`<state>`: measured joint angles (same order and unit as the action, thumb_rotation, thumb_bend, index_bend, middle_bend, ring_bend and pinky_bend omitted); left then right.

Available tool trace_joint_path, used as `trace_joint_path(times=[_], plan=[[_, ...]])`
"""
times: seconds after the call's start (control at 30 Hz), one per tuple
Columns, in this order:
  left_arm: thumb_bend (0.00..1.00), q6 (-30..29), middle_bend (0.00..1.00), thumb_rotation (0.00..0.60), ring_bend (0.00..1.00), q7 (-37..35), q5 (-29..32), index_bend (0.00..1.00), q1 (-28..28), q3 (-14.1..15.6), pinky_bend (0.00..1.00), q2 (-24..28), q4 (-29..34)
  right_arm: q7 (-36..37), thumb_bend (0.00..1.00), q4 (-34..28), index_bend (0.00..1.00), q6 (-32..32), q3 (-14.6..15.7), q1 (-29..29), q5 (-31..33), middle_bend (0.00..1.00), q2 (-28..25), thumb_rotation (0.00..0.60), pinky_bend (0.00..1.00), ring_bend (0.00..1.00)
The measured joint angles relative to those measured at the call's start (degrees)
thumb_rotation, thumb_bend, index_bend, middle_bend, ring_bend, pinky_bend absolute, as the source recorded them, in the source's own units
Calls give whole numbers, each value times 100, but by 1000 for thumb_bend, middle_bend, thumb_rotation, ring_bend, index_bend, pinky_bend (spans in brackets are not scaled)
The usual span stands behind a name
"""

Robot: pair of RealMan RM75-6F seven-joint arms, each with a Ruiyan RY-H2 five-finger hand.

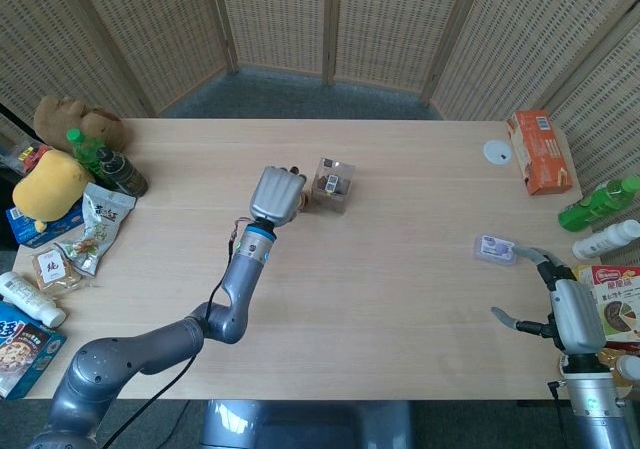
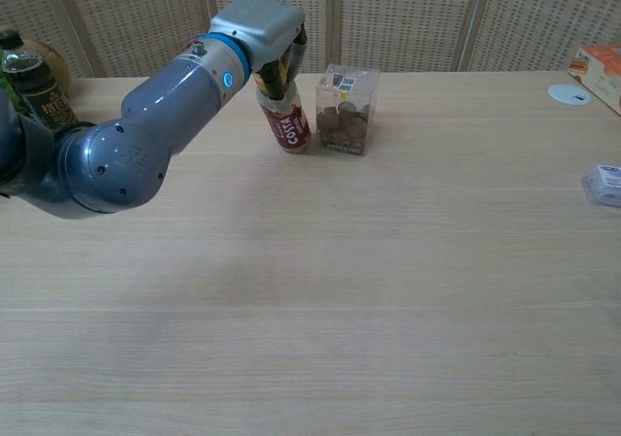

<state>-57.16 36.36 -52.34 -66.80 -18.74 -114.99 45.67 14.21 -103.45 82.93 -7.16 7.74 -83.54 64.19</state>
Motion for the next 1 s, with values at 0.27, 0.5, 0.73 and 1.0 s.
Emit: trace_joint_path(times=[0.27,0.5,0.73,1.0], plan=[[0,-240,1000,600,937,-28,-312,874,154,26,862,153,183,19,0,-3,226,36,-14,-10,-22,271,-2,600,212,177],[0,-585,1000,600,939,129,-523,876,212,-99,862,607,1069,3,0,-39,227,8,20,-6,-58,270,20,600,213,178],[0,-1039,1000,600,938,816,-561,875,262,-425,862,1412,2709,-32,0,-120,227,17,70,-15,-148,271,15,600,213,178],[0,-1527,1000,600,939,1746,-429,876,316,-872,862,2471,4551,-61,0,-207,226,45,104,-26,-236,271,-1,600,213,178]])
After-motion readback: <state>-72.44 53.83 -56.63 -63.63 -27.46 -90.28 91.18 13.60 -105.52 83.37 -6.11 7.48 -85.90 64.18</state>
